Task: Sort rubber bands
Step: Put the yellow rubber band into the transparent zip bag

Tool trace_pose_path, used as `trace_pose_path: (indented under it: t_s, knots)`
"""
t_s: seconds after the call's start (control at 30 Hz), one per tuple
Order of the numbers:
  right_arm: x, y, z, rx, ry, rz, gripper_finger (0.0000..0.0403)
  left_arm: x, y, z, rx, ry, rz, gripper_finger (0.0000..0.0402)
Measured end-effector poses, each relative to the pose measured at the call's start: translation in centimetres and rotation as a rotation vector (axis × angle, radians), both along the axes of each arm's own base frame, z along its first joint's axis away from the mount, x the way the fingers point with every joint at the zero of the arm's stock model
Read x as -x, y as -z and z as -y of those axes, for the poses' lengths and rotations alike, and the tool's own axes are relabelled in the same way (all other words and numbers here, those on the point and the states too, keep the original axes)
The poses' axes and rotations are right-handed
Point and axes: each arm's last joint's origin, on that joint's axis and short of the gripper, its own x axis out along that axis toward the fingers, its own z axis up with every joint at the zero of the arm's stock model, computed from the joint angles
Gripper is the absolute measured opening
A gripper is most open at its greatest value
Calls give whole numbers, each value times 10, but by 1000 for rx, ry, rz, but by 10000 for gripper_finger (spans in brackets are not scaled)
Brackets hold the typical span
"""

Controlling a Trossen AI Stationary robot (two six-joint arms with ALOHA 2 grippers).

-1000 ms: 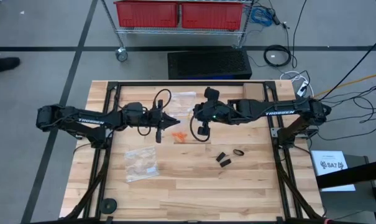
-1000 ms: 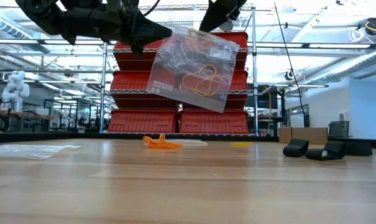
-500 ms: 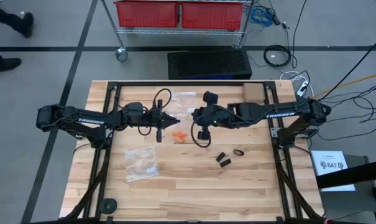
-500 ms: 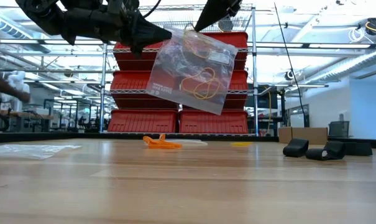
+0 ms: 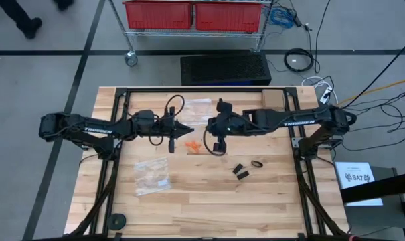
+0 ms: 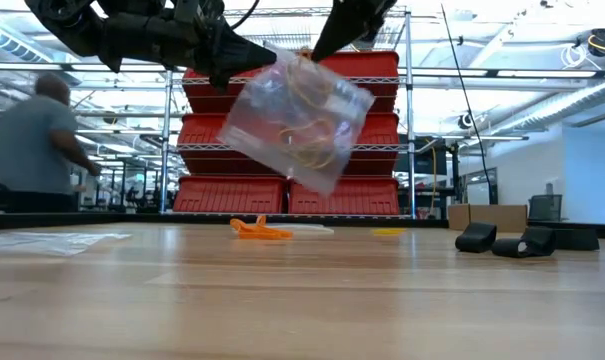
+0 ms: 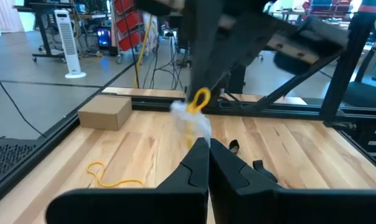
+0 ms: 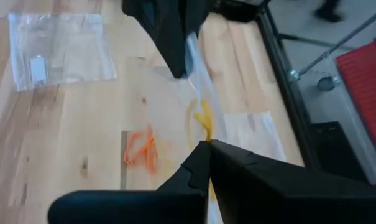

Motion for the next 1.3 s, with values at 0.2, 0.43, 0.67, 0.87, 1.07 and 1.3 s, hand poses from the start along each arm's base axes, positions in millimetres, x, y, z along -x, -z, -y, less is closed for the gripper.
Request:
trace_pose_path:
  t_s: [0.2,0.43,0.67,0.87,1.07,1.3]
  knots:
    - [-3,8,14,-35,-9,-35,0,0,0,1,1,25,-1,0]
    - [-2,7,26,-109,-60,-28,0,0,1,1,-15,30,-6,0]
    - [-2,7,26,-173,-145,-27,0,0,1,1,-16,33,-8,0]
    - [-2,7,29,-153,-159,-29,0,0,1,1,-16,33,-10,0]
    - [-2,5,37,-119,-129,-17,0,0,1,2,-14,55,-10,0]
    - [-1,6,38,-109,-140,-29,0,0,1,2,-14,58,-10,0]
